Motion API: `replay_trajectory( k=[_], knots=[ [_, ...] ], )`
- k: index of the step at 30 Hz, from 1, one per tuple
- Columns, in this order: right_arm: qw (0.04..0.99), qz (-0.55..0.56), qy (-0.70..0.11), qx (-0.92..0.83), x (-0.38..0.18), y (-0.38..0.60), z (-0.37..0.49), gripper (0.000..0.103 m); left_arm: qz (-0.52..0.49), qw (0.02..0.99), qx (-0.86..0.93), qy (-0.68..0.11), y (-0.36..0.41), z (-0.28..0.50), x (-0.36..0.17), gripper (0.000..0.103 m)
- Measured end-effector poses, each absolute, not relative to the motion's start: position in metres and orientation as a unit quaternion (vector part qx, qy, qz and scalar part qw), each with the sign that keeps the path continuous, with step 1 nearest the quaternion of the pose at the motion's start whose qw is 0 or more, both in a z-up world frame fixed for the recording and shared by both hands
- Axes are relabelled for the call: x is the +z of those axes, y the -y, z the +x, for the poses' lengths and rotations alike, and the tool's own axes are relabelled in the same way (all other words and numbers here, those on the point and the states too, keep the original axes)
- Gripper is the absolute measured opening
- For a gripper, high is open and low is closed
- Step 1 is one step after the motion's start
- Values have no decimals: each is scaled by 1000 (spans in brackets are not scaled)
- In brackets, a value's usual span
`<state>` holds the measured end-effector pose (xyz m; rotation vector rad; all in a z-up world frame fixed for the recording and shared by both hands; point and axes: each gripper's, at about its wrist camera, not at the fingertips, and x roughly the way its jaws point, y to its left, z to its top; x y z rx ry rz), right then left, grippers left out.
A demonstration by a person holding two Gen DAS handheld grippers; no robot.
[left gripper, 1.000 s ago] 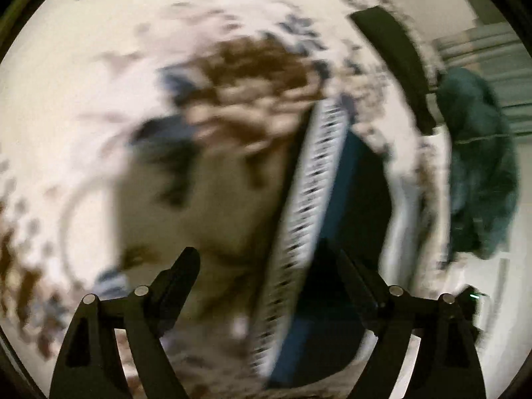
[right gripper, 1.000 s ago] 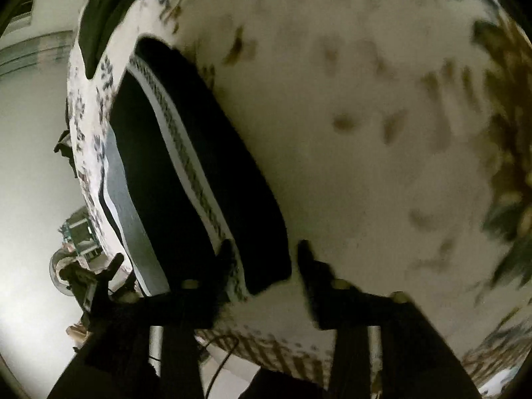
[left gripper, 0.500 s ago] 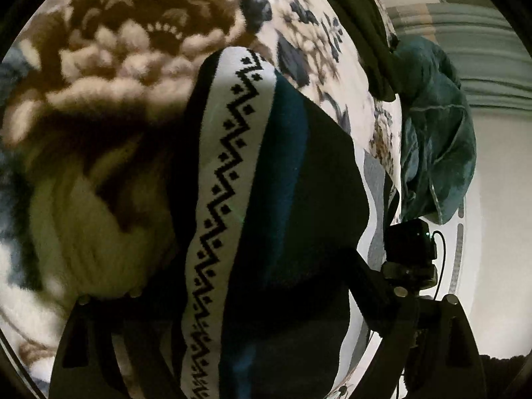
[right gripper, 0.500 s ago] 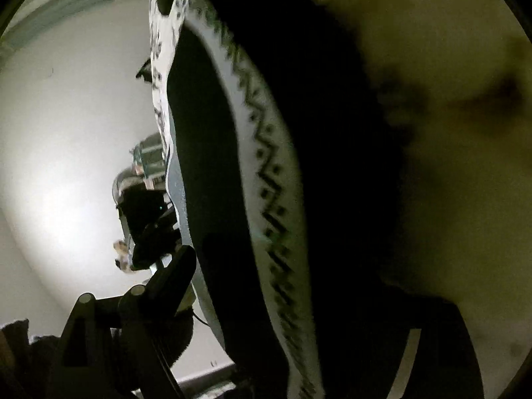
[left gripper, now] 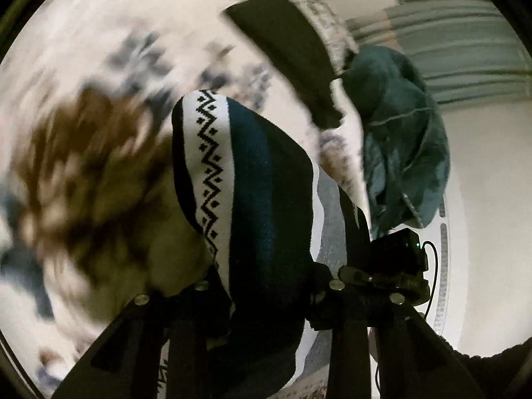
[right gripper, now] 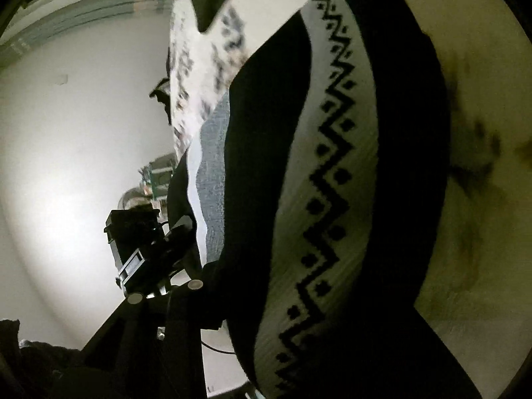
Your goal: Fold small clothes
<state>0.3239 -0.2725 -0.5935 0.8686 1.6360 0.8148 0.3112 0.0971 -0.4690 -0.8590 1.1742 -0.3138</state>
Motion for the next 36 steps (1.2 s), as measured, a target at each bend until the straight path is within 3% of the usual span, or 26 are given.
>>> replay_trajectory(
  k=[11,17,21,22,24,26,27,28,31,36],
  knots=[
    [622,393,-592,329,-504,264,488,36,-311,776,-211,-507,-97,564,-406,29],
    [652,401,-567,302,-516,237,617,36,-251,779,-206,-537,-98,709,-431,30],
    [654,402,-577,280,-545,221,675,36,-231,760,-181,-579,-108,748,-465,38],
    [655,400,-581,271,-551,218,682,39,-221,762,-176,-583,-108,752,-469,43],
    [652,386,-606,241,-563,214,694,45,-186,773,-160,-585,-101,751,-468,72],
    [662,371,-616,212,-560,219,695,63,-147,788,-139,-582,-96,746,-461,87],
    [678,354,-614,195,-551,232,691,78,-137,793,-128,-580,-95,742,-458,91],
    [689,336,-615,182,-544,244,689,85,-125,799,-115,-577,-94,737,-454,92],
    [743,229,-621,103,-519,257,677,101,-75,822,-64,-561,-86,708,-439,101],
    [794,72,-603,6,-478,249,653,103,-19,834,-1,-551,-72,670,-426,101]
  ],
)
